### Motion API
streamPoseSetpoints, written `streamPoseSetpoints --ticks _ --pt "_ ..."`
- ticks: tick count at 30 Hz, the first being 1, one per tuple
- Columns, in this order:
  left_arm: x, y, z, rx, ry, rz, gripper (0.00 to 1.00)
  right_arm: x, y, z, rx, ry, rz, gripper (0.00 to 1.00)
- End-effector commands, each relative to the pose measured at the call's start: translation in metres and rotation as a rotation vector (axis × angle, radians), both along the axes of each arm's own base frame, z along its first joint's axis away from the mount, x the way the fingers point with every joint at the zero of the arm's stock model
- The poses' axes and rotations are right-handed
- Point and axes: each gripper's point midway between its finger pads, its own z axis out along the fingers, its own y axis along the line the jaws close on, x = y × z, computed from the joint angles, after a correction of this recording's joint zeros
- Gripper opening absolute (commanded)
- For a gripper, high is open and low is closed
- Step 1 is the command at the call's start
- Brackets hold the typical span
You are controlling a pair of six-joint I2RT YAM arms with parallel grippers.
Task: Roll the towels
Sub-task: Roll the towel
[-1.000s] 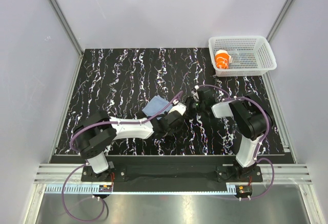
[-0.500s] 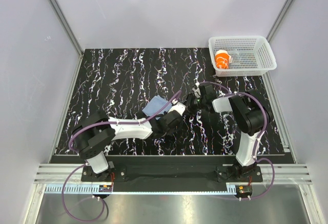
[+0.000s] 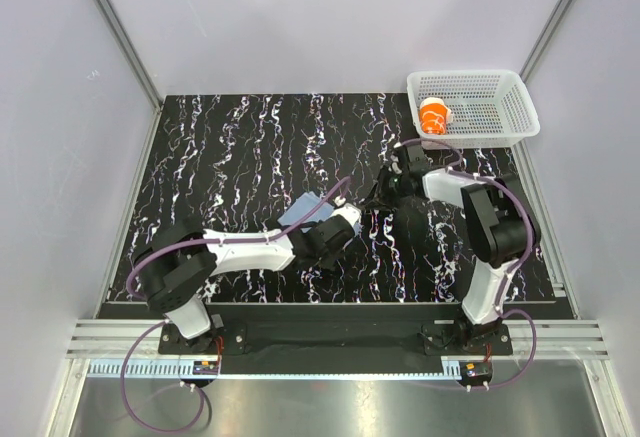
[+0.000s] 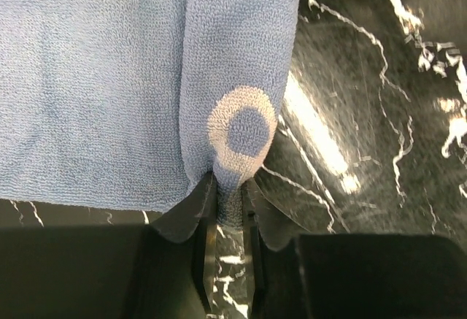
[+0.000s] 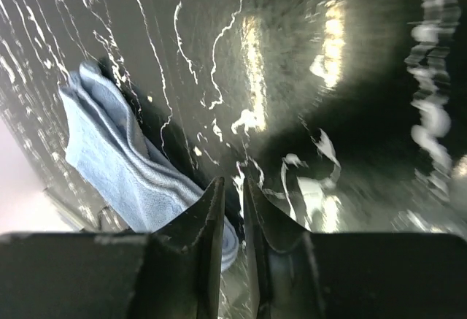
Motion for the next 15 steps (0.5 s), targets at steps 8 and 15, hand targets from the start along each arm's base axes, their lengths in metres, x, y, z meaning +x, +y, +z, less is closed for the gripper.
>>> streamPoseSetpoints --ticks 8,15 --pt "-0.03 -0.027 0.026 -0.145 0.153 -0.068 0.04 0.0 -0.056 0.114 -0.182 -0.236 -0.061 0.32" --pt "-0.034 -0.044 0.039 -0.379 0.269 -0.034 0.03 -0.048 -0.049 0.125 -0.056 -0.212 -0.043 0.42"
